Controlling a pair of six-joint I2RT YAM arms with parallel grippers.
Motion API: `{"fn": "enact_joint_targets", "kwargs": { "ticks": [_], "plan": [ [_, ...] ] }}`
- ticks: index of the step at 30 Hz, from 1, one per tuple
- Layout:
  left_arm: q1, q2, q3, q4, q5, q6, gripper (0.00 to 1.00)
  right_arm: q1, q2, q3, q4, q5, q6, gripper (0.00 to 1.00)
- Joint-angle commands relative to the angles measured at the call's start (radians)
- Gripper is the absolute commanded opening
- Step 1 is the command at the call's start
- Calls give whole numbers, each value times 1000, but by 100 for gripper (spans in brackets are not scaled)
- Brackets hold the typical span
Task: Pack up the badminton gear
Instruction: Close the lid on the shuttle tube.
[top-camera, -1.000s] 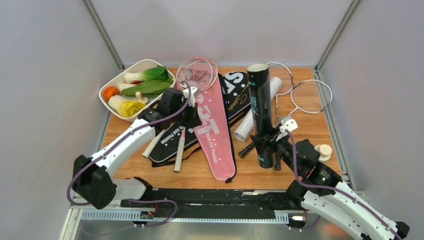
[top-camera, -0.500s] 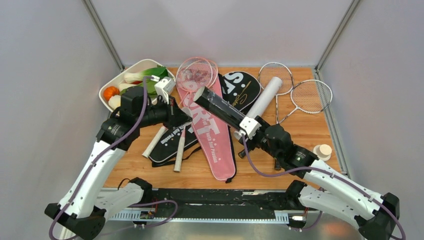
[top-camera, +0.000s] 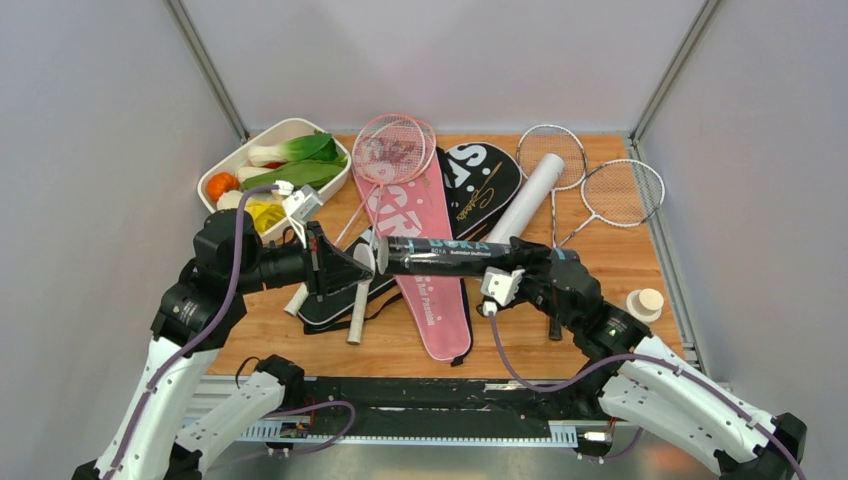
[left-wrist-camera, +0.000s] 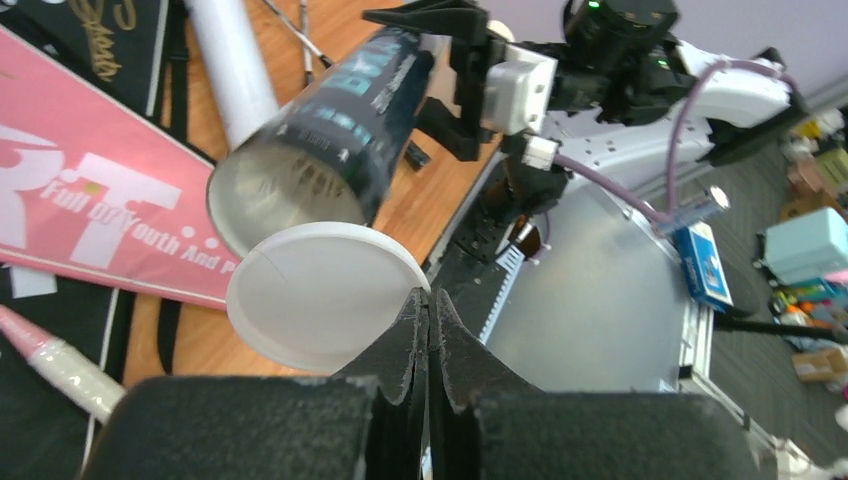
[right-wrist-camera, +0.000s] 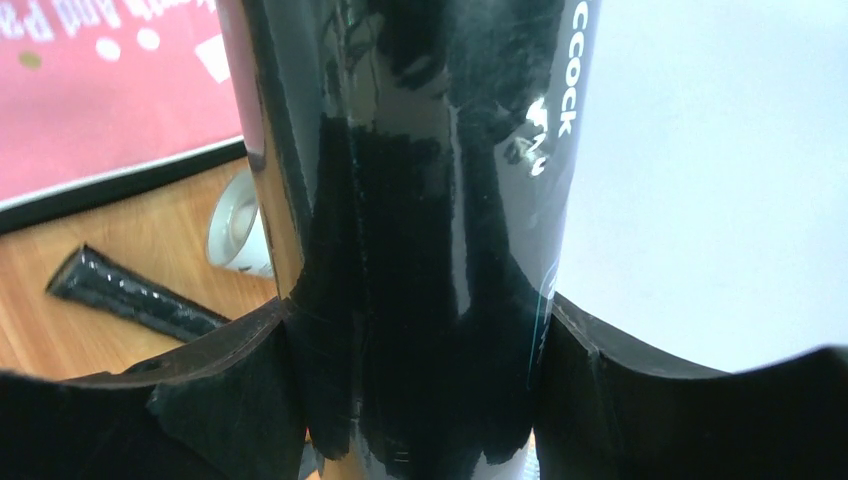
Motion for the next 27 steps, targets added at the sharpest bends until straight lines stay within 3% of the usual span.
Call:
{"fn": "enact_joint_targets", "kwargs": {
  "ticks": [1,12,27],
  "plan": [
    [5,-15,-17,57,179,0,0,-9,-88,-56,57,-75,-201,0],
    [5,-11,-90,209,360,-95,0,-9,-122,5,70,-154,-218,0],
    [5,-13,-82,254,330,-151,0,-9,-154,-6,64,-143,-132,0]
  ]
}}
